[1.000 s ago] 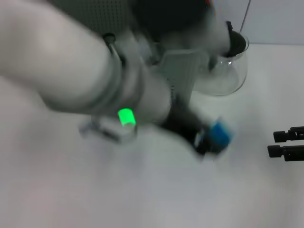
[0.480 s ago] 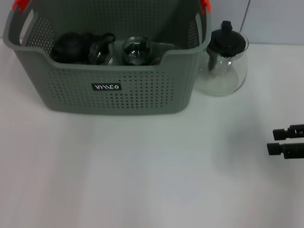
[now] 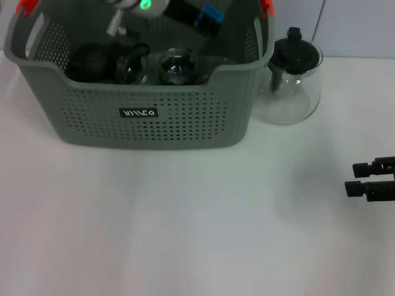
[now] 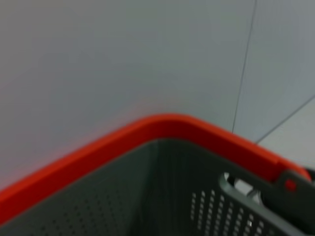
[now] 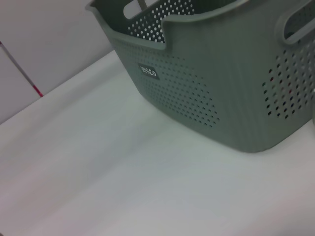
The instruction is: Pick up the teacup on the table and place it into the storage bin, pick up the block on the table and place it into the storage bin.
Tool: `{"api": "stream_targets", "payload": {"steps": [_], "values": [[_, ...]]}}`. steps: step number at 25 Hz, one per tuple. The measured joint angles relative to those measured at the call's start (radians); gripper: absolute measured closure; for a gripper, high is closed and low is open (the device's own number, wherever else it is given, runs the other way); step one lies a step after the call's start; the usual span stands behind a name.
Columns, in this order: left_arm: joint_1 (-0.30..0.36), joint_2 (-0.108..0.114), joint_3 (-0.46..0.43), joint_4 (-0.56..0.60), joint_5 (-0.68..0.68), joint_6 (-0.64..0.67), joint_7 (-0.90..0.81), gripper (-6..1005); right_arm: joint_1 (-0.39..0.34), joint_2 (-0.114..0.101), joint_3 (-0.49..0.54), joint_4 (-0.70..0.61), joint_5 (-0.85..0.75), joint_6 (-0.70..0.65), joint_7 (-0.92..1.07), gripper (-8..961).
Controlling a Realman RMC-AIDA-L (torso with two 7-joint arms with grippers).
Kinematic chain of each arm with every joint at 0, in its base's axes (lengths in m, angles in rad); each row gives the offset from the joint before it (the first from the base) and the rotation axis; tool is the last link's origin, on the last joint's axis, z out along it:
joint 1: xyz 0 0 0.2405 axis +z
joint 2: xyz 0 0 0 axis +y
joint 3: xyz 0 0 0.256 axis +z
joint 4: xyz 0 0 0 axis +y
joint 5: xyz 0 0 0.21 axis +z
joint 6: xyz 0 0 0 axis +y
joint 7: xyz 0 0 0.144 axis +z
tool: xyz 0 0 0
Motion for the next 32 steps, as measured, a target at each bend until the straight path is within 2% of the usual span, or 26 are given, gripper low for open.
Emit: {"api": "stream_targets", "payload": {"steps": [3,7,13,16,19,22,24,25,29,32], "values": [[0.012,-0.022,0.020,0.010,0.037,-0.016,0.000,547,0.003,0.000,-0.002,0.000,0.000,0.001,0.001,304],[0.017,-0.038,0.047,0.010,0.055,-0.032,0.000,542,0.006,0.000,-0.002,0.000,0.000,0.002,0.002,304],[0.018,-0.043,0.048,0.025,0.056,-0.032,-0.004,534,0.007,-0.001,0.000,0.000,-0.001,0.002,0.000,304],[0.031,-0.042,0.041,0.073,0.056,0.003,-0.012,530,0.008,-0.002,0.001,0.000,-0.001,0.002,-0.001,304],[0.075,-0.045,0.008,0.211,0.022,0.089,-0.033,316,0.008,-0.002,0.001,-0.002,0.000,0.002,-0.003,303],[0.148,-0.054,-0.067,0.399,-0.117,0.224,-0.007,236,0.007,-0.003,0.001,-0.007,0.001,0.002,-0.004,303],[0.213,-0.052,-0.116,0.507,-0.287,0.333,0.050,182,0.008,-0.004,0.003,-0.006,0.004,0.001,-0.012,303],[0.256,-0.045,-0.144,0.542,-0.422,0.419,0.111,181,0.010,-0.004,0.007,-0.004,0.005,-0.001,-0.020,303],[0.345,-0.028,-0.226,0.536,-0.715,0.720,0.293,179,0.018,0.002,0.020,0.001,0.007,-0.012,-0.057,303],[0.393,-0.035,-0.302,0.480,-0.766,0.898,0.390,177,0.027,0.010,0.024,0.011,0.009,-0.021,-0.095,301]]}}
